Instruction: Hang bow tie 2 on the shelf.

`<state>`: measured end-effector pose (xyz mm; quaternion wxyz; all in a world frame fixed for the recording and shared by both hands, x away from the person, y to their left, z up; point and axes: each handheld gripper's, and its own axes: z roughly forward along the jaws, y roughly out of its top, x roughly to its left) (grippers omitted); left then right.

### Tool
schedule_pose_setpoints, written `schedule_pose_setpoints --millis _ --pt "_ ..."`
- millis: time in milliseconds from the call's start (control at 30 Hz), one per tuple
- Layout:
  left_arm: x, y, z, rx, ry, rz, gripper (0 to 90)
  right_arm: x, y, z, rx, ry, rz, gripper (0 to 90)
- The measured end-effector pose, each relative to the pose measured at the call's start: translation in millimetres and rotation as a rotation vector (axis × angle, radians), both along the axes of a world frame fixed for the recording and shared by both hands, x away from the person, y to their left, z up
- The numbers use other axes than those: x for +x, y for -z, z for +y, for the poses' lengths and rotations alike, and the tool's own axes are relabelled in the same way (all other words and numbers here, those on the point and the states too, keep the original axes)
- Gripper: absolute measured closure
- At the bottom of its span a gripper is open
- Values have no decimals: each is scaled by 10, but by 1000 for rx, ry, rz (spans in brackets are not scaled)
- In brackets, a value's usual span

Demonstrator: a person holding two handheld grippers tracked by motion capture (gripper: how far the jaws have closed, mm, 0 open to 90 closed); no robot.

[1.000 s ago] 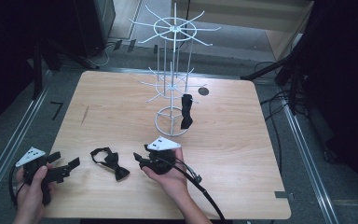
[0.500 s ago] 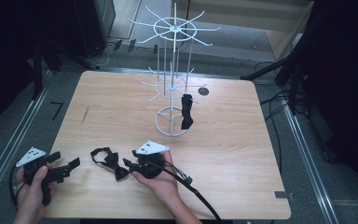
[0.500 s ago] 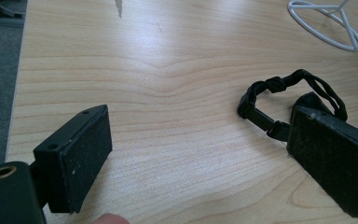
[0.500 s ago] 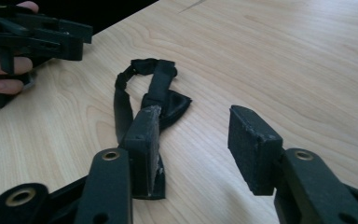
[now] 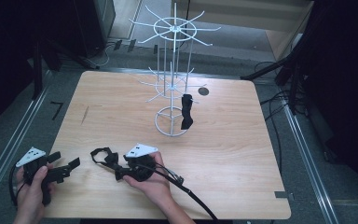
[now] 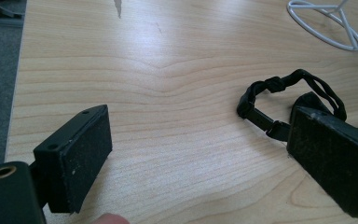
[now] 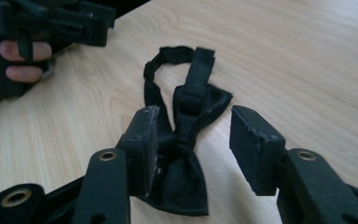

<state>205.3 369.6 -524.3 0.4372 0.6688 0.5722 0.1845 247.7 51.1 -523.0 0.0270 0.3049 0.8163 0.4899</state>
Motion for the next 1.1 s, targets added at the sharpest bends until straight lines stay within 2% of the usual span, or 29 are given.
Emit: schedule_pose_setpoints --millis 233,400,567,600,633,667,800,933,1100 --pt "0 1 -3 0 -1 -1 71 -42 102 101 -64 -20 -4 491" --pt "0 1 -4 -1 -1 -1 71 -56 149 131 -95 -14 -7 514" --pt "0 1 -3 -1 -1 -2 71 -70 157 143 -120 -19 -35 585" --pt "0 1 -3 -1 -1 -2 71 -76 157 138 -132 -21 -50 653" --pt "0 0 -2 -1 1 -1 71 -76 157 138 -132 -21 -50 653" --pt "-1 0 -2 0 1 0 71 -81 156 130 -138 -17 -52 716" --pt "-1 1 -4 3 0 -4 71 -91 151 110 -140 -18 -64 781" --pt "0 1 -2 1 0 -3 71 -110 141 96 -144 -15 -91 828" --pt "0 1 -3 -1 0 -2 71 -103 112 51 -134 -7 -113 847"
